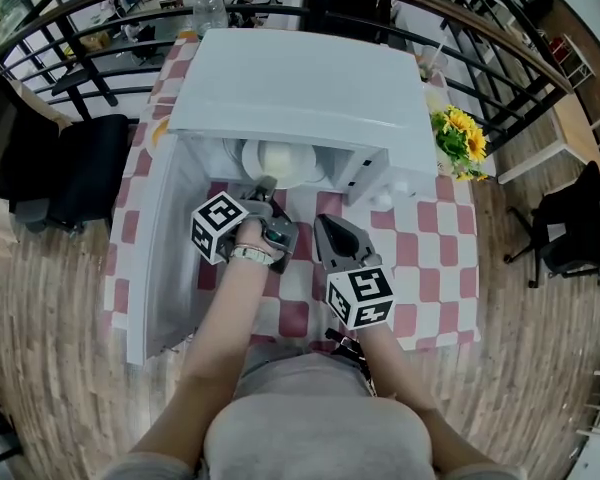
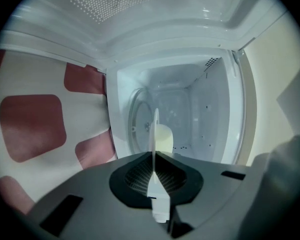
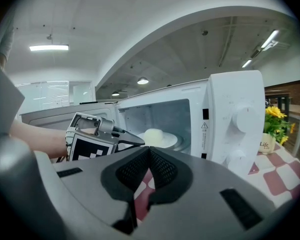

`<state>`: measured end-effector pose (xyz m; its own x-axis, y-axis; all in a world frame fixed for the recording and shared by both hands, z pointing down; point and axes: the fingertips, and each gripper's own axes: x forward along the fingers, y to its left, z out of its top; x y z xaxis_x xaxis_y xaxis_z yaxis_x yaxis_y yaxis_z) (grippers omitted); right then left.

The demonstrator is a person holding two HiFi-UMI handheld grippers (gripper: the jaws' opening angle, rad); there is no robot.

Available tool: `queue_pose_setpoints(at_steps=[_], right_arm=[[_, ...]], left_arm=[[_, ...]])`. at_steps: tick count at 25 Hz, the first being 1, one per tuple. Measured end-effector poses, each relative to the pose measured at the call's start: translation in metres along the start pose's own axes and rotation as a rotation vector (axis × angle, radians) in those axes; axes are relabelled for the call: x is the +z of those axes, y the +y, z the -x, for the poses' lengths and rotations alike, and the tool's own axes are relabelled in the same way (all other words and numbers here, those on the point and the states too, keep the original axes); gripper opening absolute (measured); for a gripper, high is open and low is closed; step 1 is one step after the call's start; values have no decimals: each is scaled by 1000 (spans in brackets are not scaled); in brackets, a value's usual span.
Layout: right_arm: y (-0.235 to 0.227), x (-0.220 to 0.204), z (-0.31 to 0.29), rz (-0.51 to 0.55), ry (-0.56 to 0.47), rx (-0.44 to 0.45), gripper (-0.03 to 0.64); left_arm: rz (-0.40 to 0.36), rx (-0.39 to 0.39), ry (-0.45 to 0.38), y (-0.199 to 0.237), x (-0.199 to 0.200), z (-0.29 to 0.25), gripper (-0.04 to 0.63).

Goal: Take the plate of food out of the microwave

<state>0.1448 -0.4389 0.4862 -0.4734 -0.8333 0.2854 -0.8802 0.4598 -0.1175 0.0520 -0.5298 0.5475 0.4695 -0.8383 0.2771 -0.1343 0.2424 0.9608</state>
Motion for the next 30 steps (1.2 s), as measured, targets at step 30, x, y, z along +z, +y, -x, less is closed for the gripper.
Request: queue_pose_setpoints(at_steps=[30], right_arm=[[35,11,57,-6,-104,-53,23]], left_arm=[[-65,-162,13,-22,-45,73,17]])
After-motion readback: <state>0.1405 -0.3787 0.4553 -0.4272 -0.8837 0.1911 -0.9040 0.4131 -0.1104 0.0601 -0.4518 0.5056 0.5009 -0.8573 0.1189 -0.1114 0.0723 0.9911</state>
